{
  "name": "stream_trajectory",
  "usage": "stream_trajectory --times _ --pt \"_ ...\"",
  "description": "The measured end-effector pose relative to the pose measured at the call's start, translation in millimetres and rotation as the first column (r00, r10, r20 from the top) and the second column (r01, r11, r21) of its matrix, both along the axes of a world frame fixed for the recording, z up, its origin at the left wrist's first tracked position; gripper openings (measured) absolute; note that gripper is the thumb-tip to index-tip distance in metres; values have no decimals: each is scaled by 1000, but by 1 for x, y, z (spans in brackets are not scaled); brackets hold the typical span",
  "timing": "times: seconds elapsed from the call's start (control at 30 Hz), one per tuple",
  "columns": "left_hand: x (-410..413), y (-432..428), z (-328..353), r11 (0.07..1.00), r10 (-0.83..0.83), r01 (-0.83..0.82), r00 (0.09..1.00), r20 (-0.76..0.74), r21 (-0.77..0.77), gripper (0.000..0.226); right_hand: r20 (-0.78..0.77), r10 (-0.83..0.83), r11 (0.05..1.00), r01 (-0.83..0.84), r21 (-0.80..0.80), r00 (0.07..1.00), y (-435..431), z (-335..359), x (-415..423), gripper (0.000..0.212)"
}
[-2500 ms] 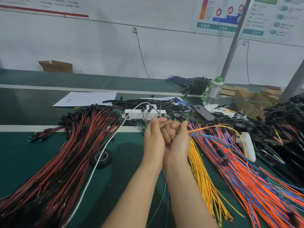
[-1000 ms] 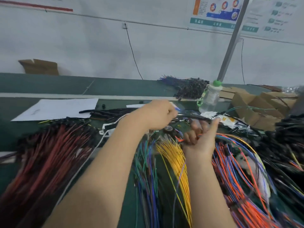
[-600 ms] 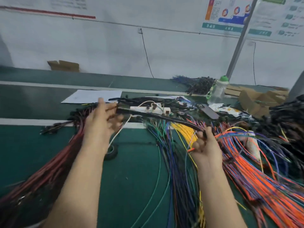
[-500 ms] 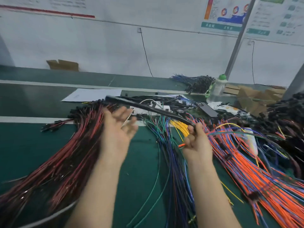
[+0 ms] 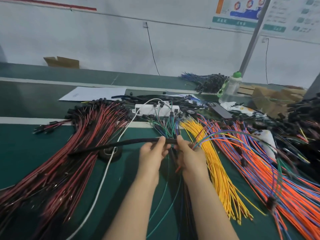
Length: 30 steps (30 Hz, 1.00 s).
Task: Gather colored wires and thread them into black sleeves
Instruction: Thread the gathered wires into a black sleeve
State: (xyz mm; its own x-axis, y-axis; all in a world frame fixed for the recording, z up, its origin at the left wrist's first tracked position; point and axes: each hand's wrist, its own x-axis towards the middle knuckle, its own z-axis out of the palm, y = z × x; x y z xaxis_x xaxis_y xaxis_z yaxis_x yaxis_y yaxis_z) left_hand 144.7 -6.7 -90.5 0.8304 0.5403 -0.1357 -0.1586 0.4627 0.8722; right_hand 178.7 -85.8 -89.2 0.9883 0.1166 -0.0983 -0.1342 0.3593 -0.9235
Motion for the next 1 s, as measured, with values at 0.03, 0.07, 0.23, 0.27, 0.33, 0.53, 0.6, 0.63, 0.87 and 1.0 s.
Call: stream_trajectory --times 0.03,0.07,0.23,0.27,0.33,0.53,0.6,0.63,0.87,1.0 --pt "-1 1 0 999 1 -1 1000 12 -37 10 14 1 1000 -1 -4 1000 1 -1 0 27" --pt "-2 1 0 998 -4 6 999 32 -69 7 30 5 1000 -4 -10 1000 2 -2 -1 23" --pt "-4 -6 2 985 -169 172 979 118 -16 15 57 116 993 -114 -35 992 -1 2 -7 14" --pt "-5 -5 3 985 -160 167 980 115 -54 13 46 93 996 -94 6 995 -3 4 -8 16" --pt "-5 -2 4 983 -125 134 989 82 -124 8 -27 15 982 -10 187 1000 -12 12 -8 33" --pt "-10 -3 6 933 -268 279 960 76 -229 4 -29 -42 630 49 775 999 -40 28 -3 43" --pt "-11 -6 8 914 -321 332 943 83 -234 3 -13 -56 572 43 819 998 -40 28 -4 45" --pt "-11 -8 8 910 -335 345 939 82 -230 4 -8 -61 560 41 827 998 -39 28 -5 45" --pt "-10 -15 5 897 -401 398 916 26 -193 9 -3 -80 533 45 845 997 -38 29 -4 48" --pt "-16 -23 15 879 -446 445 894 35 -168 10 -9 -85 528 53 847 996 -39 28 -2 49"
